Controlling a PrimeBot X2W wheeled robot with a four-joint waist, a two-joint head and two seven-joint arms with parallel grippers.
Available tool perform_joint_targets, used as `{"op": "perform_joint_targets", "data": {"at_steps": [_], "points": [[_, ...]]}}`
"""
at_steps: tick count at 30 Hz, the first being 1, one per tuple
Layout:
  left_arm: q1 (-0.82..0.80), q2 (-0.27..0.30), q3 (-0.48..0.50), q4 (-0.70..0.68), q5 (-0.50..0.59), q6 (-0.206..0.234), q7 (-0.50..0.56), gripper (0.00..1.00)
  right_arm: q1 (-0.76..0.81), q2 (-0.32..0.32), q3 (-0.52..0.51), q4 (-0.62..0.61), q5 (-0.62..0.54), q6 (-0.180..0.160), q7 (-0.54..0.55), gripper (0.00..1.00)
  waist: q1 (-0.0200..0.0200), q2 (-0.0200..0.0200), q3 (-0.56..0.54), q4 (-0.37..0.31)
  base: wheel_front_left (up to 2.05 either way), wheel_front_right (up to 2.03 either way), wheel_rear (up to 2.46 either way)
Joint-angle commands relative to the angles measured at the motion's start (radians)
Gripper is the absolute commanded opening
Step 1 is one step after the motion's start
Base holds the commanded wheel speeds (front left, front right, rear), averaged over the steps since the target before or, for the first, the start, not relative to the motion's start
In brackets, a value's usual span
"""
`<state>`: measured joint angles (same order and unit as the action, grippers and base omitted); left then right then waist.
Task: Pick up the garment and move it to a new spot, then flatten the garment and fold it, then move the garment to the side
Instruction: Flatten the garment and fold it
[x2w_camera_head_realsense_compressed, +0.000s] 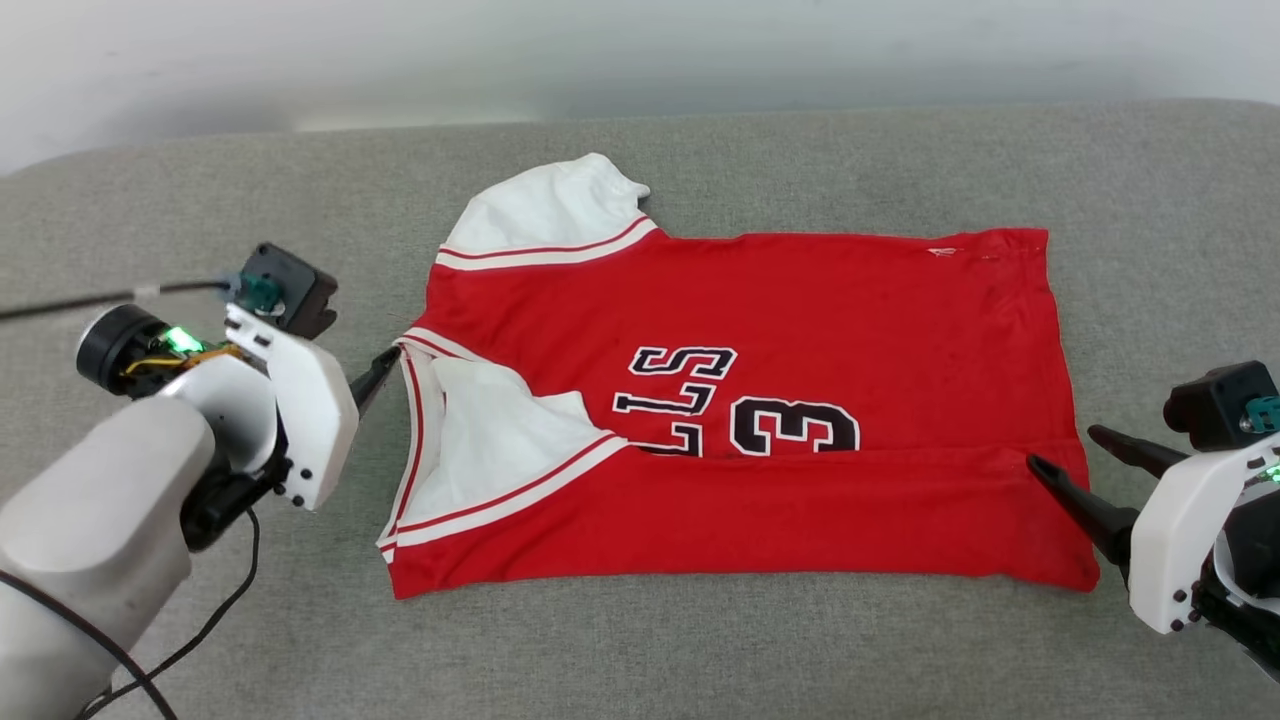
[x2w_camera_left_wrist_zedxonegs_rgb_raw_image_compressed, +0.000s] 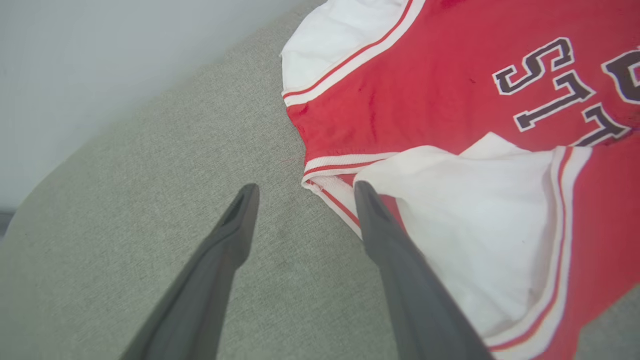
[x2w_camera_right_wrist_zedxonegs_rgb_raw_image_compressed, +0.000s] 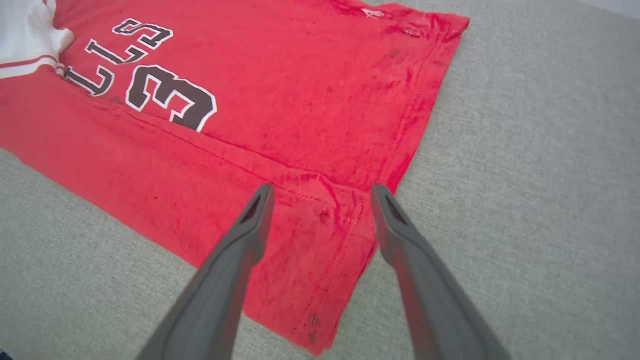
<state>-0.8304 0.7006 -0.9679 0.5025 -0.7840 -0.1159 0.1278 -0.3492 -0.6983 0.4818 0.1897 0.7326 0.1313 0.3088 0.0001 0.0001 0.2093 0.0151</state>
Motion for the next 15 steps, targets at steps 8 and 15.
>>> {"op": "perform_joint_targets", "data": {"at_steps": [8,15], "points": [[-0.078,0.063,-0.037,-0.174,-0.180,-0.013,0.384,1.00,0.025,0.020,-0.025,-0.034,-0.013,-0.001,0.030,1.00,-0.0001,-0.0001,-0.006,0.004,0.00,0.00,0.00],[-0.075,0.107,-0.108,-0.279,-0.329,-0.007,0.716,1.00,0.006,0.043,-0.013,-0.046,-0.024,-0.001,0.060,1.00,-0.0001,-0.0001,0.008,-0.025,0.00,0.00,0.00]]}}
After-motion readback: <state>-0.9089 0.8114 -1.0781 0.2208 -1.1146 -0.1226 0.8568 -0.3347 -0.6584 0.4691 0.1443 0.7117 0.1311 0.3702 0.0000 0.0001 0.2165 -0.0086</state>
